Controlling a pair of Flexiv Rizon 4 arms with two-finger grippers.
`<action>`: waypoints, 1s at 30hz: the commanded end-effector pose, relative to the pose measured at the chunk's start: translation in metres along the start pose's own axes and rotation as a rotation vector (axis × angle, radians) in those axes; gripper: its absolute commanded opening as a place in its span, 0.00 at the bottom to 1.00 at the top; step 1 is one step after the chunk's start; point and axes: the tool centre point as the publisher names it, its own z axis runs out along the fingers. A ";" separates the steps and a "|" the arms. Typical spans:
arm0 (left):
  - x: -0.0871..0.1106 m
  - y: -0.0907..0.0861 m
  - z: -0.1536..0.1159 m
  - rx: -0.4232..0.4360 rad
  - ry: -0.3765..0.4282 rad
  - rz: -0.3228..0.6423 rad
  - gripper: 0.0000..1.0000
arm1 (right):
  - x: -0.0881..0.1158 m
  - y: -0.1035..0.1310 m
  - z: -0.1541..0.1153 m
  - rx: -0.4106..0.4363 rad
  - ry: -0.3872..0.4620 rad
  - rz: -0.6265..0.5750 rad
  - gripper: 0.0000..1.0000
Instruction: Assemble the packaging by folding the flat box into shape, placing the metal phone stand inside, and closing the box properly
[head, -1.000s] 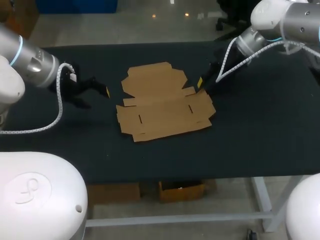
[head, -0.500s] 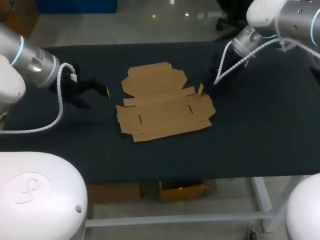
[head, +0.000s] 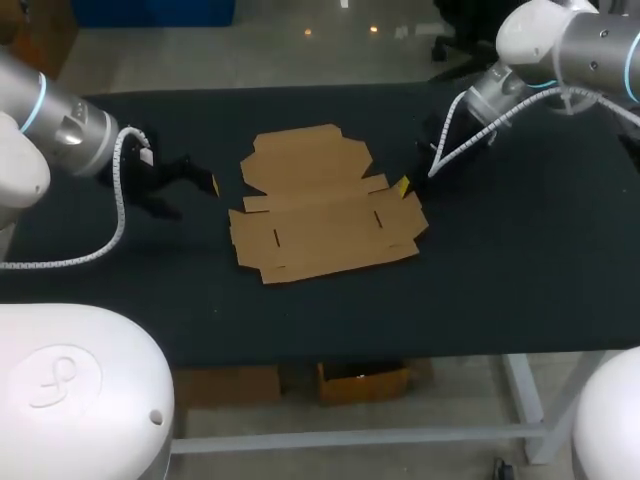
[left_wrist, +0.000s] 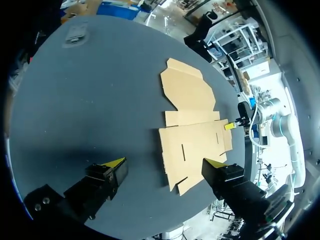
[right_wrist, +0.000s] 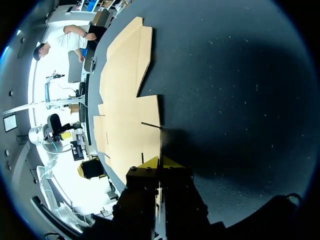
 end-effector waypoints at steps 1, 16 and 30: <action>0.000 0.002 -0.003 0.001 0.000 0.002 1.00 | 0.002 -0.019 -0.002 -0.046 0.010 -0.005 0.00; 0.001 0.003 -0.001 -0.004 0.011 0.013 1.00 | 0.002 -0.068 -0.003 -0.152 0.058 0.022 0.00; 0.001 0.006 0.000 -0.010 0.017 0.017 1.00 | -0.001 -0.087 0.007 -0.199 0.079 0.056 0.00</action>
